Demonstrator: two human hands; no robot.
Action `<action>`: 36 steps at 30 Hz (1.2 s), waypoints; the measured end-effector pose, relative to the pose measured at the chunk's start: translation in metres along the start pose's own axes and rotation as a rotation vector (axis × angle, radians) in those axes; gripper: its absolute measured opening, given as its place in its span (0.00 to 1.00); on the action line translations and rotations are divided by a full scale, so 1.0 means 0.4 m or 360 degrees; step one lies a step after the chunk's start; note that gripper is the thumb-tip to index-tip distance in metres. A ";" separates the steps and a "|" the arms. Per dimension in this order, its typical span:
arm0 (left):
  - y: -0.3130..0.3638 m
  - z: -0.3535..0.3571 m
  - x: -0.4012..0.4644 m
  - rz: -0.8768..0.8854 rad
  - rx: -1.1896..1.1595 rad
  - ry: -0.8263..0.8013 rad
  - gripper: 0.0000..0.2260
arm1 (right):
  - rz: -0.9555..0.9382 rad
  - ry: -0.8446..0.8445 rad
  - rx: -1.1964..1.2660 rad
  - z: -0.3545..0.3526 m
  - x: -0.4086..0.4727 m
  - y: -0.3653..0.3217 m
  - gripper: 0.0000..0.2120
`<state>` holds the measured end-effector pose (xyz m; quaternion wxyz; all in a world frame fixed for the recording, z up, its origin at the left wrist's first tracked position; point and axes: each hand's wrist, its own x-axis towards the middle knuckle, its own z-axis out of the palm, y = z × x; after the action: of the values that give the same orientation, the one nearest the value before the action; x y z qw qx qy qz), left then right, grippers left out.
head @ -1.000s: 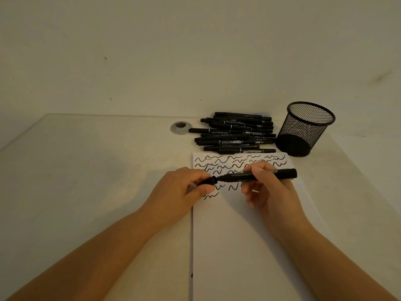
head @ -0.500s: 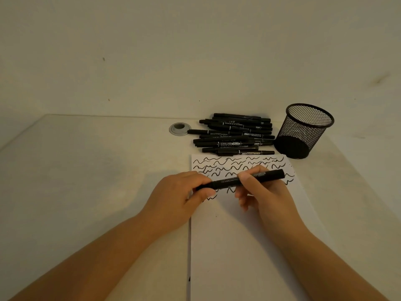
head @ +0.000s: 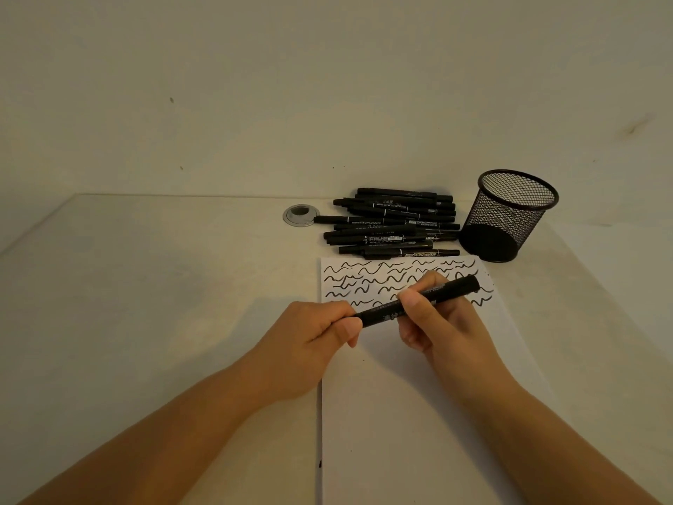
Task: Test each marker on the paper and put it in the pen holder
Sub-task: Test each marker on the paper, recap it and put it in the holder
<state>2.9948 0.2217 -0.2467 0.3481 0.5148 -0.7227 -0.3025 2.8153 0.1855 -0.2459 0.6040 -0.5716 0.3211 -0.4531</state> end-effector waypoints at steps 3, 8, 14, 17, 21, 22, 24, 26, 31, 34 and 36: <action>0.003 -0.002 -0.004 -0.0073 -0.0165 -0.0095 0.12 | -0.0026 -0.0059 -0.0040 -0.004 0.000 -0.001 0.08; 0.006 -0.005 -0.005 -0.0184 -0.0433 -0.0231 0.13 | -0.0013 -0.0133 -0.0032 -0.011 -0.002 -0.006 0.05; 0.005 -0.001 0.009 -0.0206 -0.0424 -0.0067 0.14 | -0.0013 0.0097 -0.0258 0.001 0.000 -0.028 0.11; 0.000 0.000 0.012 -0.0178 -0.0227 0.0158 0.14 | 0.0027 0.0321 -0.0618 0.006 0.002 -0.021 0.17; 0.001 -0.006 0.020 -0.0173 -0.0023 0.0402 0.13 | -0.0671 0.0476 -0.1358 0.006 -0.010 -0.034 0.11; 0.005 -0.007 0.025 -0.0155 0.0046 0.0404 0.12 | -0.0891 0.0403 -0.1672 0.009 -0.007 -0.043 0.04; 0.019 -0.004 0.036 -0.0077 0.0207 0.0378 0.11 | -0.1116 0.0214 -0.2187 0.014 0.002 -0.054 0.11; 0.035 0.004 0.049 0.0012 0.0365 0.0378 0.11 | -0.1141 0.0067 -0.2428 0.005 0.017 -0.072 0.15; 0.059 0.002 0.097 0.0214 0.0476 0.0546 0.16 | -0.1160 0.0016 -0.2646 -0.036 0.067 -0.133 0.14; 0.027 -0.020 0.153 0.0210 0.0569 0.0651 0.16 | -0.1020 0.0305 -0.2442 -0.077 0.115 -0.182 0.09; -0.019 -0.034 0.192 0.0077 0.0723 0.0678 0.12 | -0.0902 0.0564 -0.2185 -0.119 0.152 -0.210 0.07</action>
<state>2.9925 0.1451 -0.2303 0.3749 0.6139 -0.6946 -0.0102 2.7802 0.1161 -0.1621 -0.0870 -0.7982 0.4639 -0.3744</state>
